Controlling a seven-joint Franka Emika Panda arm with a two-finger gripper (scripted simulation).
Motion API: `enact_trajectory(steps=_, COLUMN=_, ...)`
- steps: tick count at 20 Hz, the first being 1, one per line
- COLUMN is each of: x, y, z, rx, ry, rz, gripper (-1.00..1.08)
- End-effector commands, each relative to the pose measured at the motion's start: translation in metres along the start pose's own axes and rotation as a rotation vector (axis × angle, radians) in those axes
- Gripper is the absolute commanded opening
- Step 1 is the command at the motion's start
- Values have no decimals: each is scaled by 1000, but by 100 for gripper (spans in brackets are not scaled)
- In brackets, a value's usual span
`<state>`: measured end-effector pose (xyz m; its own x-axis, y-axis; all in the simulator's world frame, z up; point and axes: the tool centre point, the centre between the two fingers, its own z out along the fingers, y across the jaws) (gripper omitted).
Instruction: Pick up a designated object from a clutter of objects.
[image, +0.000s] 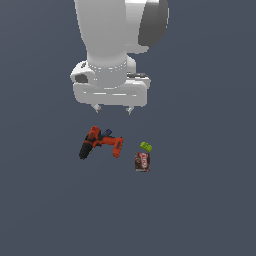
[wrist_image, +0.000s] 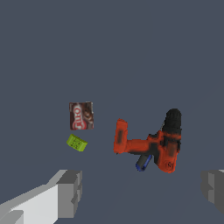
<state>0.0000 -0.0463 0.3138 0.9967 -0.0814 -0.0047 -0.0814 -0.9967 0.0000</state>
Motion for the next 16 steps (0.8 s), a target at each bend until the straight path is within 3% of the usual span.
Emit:
enact_trajectory(steps=1, x=0, y=0, z=0, rx=0, ry=0, rz=0, gripper=100)
enact_trajectory(steps=16, x=4, y=-12, z=-7, rx=29, ry=22, rz=-25, gripper=100)
